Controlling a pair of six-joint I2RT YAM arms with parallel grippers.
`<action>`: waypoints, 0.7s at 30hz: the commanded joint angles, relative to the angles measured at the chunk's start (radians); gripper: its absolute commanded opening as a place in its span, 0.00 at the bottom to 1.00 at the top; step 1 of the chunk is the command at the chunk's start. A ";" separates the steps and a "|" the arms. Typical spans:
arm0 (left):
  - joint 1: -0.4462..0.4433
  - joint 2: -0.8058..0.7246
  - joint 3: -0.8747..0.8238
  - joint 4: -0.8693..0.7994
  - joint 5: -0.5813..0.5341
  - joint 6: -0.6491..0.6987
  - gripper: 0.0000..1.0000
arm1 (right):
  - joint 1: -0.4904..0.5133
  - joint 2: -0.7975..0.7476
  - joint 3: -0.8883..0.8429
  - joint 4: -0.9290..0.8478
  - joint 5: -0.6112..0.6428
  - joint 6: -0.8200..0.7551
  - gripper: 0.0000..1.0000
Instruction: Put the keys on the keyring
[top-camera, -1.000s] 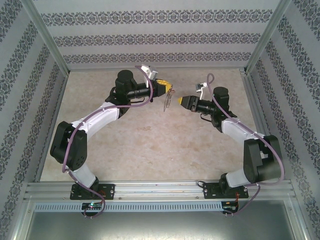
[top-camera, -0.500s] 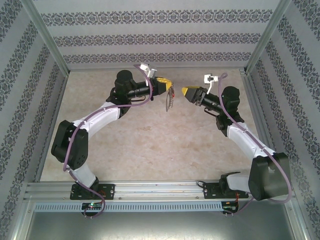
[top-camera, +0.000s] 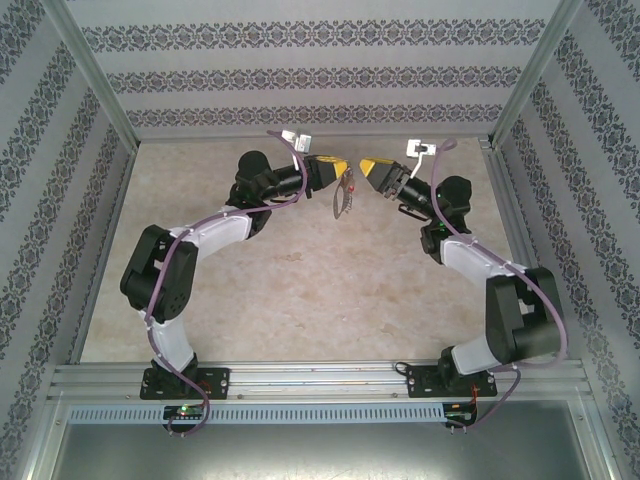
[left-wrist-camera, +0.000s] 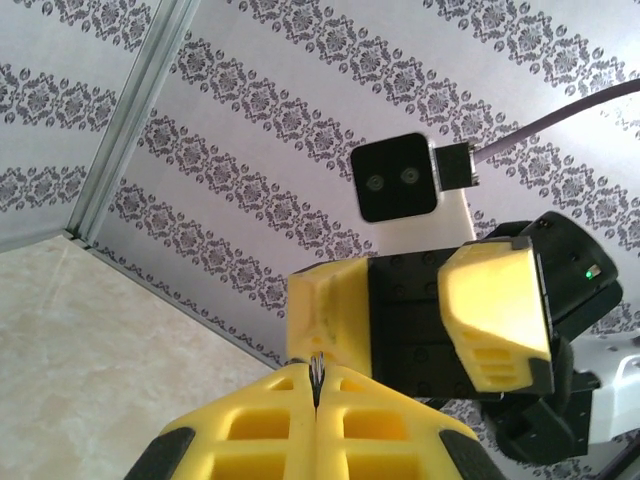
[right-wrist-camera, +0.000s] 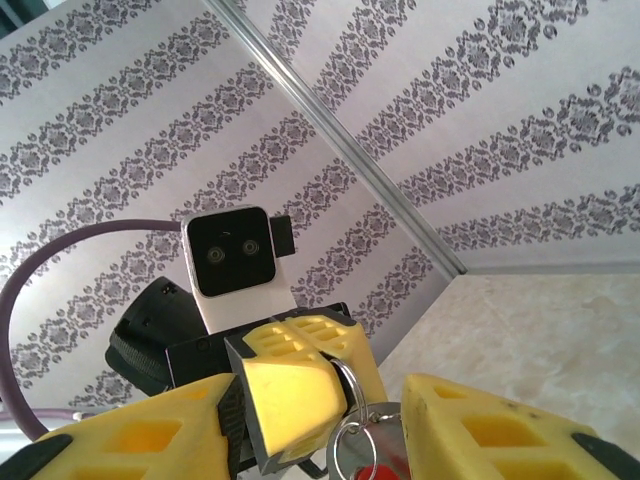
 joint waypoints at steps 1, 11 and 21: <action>-0.003 0.002 0.000 0.140 -0.011 -0.074 0.00 | 0.019 0.026 0.040 0.139 0.013 0.057 0.46; -0.003 0.002 0.004 0.124 -0.018 -0.071 0.00 | 0.045 0.072 0.063 0.125 0.011 0.057 0.44; -0.003 0.008 0.012 0.122 -0.011 -0.074 0.00 | 0.063 0.111 0.082 0.118 -0.002 0.063 0.39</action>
